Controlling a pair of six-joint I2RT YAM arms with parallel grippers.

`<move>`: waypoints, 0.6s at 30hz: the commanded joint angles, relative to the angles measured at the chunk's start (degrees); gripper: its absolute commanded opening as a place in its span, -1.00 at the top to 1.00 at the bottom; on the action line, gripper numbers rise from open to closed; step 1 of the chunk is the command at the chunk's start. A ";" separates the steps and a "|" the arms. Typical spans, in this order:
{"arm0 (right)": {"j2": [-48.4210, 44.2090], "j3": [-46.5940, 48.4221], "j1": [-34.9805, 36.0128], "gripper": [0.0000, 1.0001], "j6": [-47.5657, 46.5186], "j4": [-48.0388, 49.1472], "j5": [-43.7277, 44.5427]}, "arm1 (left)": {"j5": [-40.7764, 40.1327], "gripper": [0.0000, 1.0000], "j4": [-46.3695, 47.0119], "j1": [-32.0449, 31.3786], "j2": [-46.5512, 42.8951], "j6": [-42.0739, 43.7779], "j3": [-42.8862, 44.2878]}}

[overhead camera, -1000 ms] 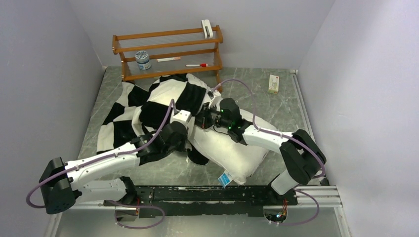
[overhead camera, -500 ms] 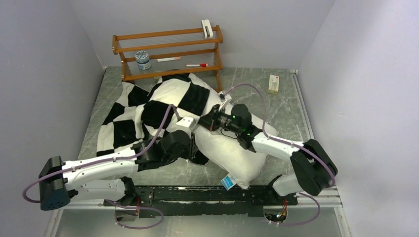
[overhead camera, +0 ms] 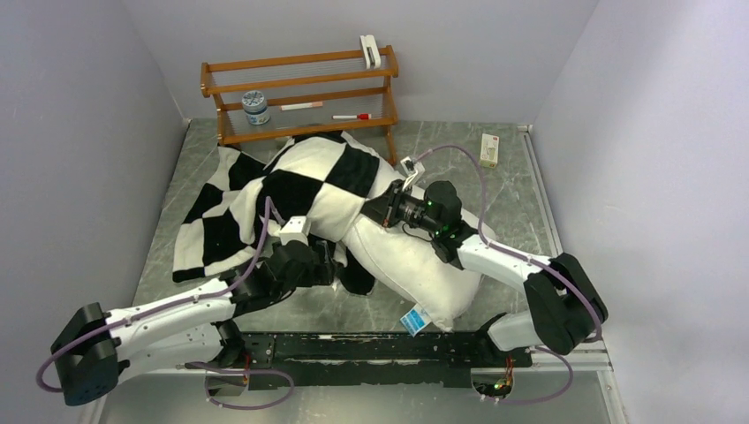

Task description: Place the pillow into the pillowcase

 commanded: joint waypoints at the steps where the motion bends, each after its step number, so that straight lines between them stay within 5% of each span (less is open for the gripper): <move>1: 0.91 4.05 -1.25 1.00 3.22 7.46 -0.76 | -0.09 -0.76 13.29 2.37 3.90 0.85 -0.46; 8: 2.85 4.35 -1.28 1.00 5.81 11.04 -0.51 | 3.15 -0.59 29.07 2.40 16.62 3.82 2.15; 9: 3.15 4.48 -1.28 1.00 6.11 11.45 -0.40 | 4.60 -0.37 30.99 2.41 18.12 4.35 2.42; 12: 4.23 4.76 -1.22 1.00 7.25 13.44 -0.03 | 8.94 0.82 32.89 1.99 19.72 4.84 3.27; 15: 5.58 5.38 -1.28 1.00 8.78 16.42 0.96 | 9.63 0.91 32.31 -3.10 15.51 6.91 3.11; 18: 7.75 6.91 -1.28 1.00 10.34 19.42 2.17 | 0.39 0.91 34.28 -15.57 12.75 9.18 -0.68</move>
